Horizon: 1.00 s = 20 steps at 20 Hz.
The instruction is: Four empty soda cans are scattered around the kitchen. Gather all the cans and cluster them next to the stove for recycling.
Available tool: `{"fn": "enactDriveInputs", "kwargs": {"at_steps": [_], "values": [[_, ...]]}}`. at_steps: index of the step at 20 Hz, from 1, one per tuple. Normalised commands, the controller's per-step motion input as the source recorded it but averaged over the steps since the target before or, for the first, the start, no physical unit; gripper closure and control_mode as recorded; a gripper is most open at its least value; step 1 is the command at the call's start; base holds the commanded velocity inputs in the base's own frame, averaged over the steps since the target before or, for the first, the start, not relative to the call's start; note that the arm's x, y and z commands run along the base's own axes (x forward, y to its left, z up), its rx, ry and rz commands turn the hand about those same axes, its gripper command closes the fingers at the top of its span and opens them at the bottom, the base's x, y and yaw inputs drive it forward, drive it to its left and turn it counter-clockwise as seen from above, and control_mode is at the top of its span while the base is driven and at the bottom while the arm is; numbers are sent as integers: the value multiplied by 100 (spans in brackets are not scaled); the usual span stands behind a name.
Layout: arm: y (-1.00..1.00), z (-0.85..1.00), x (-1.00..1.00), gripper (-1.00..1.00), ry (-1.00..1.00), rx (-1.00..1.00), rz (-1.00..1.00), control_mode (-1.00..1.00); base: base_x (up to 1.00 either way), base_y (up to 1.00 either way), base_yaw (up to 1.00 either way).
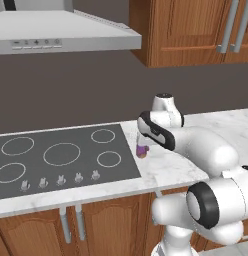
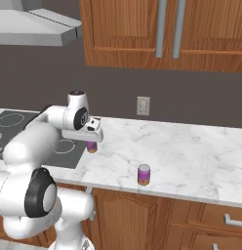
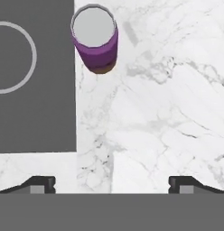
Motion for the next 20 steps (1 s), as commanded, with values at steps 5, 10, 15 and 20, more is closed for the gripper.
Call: {"fn": "enactDriveInputs", "kwargs": {"at_steps": [5, 10, 15, 20], "values": [[-31, 15, -11, -100, 0, -1, -1, -100, 0, 0, 0], [-39, 1, -6, -100, 0, -2, 1, -100, 0, 0, 0], [-33, 0, 0, -100, 0, 0, 1, -100, 0, 0, 0], [-35, 5, 0, -100, 0, 0, 0, -100, 0, 0, 0]]}}
